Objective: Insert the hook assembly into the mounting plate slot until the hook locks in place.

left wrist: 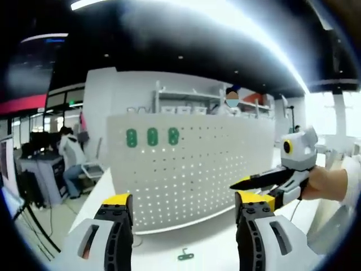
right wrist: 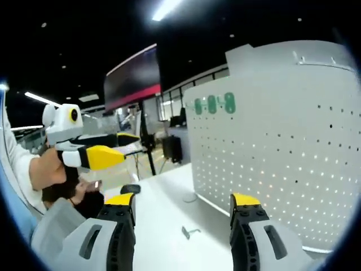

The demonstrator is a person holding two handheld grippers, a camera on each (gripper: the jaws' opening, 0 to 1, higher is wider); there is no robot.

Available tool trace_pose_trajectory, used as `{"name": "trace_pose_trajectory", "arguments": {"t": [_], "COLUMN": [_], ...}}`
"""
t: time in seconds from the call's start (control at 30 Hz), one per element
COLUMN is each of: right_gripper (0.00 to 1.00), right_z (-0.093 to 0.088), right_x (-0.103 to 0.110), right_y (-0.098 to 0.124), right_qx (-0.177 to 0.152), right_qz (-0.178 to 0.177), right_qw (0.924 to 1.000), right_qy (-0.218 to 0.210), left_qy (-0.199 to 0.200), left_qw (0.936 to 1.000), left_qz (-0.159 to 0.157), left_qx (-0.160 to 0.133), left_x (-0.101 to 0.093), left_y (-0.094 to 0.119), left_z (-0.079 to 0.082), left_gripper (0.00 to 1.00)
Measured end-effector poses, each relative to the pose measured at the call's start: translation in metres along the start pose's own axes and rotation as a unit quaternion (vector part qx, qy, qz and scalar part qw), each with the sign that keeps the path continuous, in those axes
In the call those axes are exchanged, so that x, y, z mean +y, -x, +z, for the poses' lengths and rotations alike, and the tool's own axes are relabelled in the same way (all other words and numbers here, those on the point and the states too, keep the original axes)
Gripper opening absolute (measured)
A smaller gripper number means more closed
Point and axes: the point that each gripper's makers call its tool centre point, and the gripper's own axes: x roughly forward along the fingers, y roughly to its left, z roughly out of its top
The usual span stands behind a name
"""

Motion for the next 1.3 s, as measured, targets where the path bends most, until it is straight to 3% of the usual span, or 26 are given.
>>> {"name": "trace_pose_trajectory", "arguments": {"t": [0.7,0.93,1.3], "right_gripper": [0.30,0.24,0.13], "right_z": [-0.058,-0.084,-0.105], "right_x": [0.004,0.000,-0.005], "right_y": [-0.042,-0.052,-0.076], "right_qx": [0.070,0.098,0.125], "right_qz": [0.035,0.047,0.062], "right_qw": [0.9969,0.9941,0.9902], "right_qy": [0.002,-0.006,-0.005], "left_qy": [0.012,0.013,0.016], "left_qw": [0.9998,0.9996,0.9992], "left_qz": [-0.009,-0.012,-0.013], "left_qx": [0.013,0.022,0.034], "left_x": [0.009,0.005,0.007], "left_y": [0.021,0.019,0.017], "left_z": [-0.020,-0.027,-0.036], "left_gripper": [0.72,0.72,0.70]}}
